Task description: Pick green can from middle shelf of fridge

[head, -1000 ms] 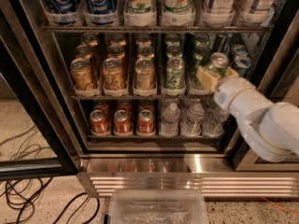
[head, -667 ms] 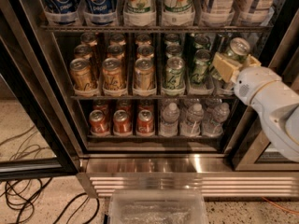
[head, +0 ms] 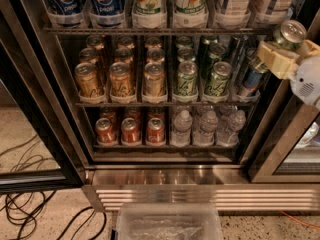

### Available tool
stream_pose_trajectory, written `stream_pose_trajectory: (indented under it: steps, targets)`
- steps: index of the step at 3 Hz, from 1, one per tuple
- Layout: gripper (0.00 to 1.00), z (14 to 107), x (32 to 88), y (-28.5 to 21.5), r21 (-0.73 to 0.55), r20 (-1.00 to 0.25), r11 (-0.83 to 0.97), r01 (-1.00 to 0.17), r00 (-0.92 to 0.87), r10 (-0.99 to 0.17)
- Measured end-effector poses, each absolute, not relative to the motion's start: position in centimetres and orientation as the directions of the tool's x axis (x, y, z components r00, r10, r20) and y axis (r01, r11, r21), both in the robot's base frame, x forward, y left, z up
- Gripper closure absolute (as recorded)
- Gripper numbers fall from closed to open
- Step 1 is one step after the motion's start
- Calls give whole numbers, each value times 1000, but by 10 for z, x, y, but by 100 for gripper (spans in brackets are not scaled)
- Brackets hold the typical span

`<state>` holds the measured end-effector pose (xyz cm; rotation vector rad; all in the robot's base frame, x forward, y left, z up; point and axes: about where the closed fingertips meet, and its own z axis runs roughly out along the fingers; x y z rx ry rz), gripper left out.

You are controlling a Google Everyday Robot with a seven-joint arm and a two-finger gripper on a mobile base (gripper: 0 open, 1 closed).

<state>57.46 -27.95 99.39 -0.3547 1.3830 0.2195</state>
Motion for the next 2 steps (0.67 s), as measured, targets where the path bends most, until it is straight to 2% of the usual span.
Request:
stream_pose_trajectory:
  steps: [1, 2]
  targets:
    - [100, 1004, 561, -289, -246, -956, 874, -420, 255, -146]
    - [100, 1016, 554, -287, -346, -920, 799, -492, 344, -186]
